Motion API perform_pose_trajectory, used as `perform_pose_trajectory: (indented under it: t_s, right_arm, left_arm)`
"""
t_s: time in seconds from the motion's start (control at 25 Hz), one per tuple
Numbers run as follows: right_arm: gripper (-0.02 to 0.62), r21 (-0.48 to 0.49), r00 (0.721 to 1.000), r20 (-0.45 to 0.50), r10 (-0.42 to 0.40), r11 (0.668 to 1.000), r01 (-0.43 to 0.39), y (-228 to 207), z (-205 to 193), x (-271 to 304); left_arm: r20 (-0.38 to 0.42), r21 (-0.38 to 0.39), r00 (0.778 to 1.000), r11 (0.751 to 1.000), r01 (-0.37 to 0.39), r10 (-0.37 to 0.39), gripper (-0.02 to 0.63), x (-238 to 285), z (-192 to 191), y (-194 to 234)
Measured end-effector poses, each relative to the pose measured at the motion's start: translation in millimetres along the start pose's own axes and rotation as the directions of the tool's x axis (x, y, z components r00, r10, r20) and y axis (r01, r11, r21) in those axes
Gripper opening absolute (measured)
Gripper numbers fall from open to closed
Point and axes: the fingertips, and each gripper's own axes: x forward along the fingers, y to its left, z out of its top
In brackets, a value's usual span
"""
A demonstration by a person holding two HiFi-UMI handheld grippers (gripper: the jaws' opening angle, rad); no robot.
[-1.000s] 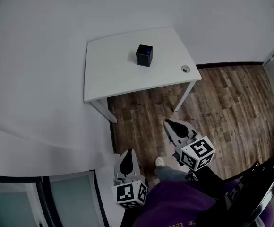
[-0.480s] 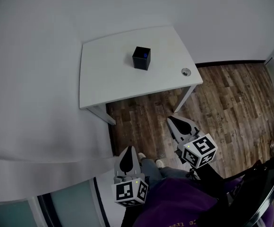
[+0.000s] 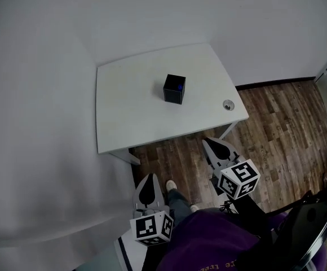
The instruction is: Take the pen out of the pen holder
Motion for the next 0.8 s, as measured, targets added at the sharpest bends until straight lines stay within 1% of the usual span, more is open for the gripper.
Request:
perform_pose_trajectory:
  t_s: [0.2,0.44,0.64,0.8]
  right_arm:
    - [0.011,-0.005,1.000,0.010,-0.029,1.000,0.029,-11.7,19.6,51.5]
    - [0.011,0.008,0.997,0.003,-0.072,0.997,0.072,-25.4,26.8,101.4]
    - [0.012,0.012,0.995,0.003,-0.103,0.995,0.102,-35.3,33.4,132.4]
    - [0.012,0.020,0.993,0.029,-0.115,0.993,0.114,-40.6,40.0,149.6]
  left_arm:
    - [-0.004,0.001,1.000,1.000,0.027,-0.027,0.006,42.9,21.3,24.5]
    - [-0.021,-0.003,0.999,0.999,0.048,-0.048,0.006,84.0,32.8,55.1]
    - [-0.030,-0.006,0.998,0.998,0.060,-0.060,0.006,110.8,40.7,75.6]
    - [-0.042,-0.008,0.997,0.998,0.065,-0.065,0.006,124.9,45.7,87.4]
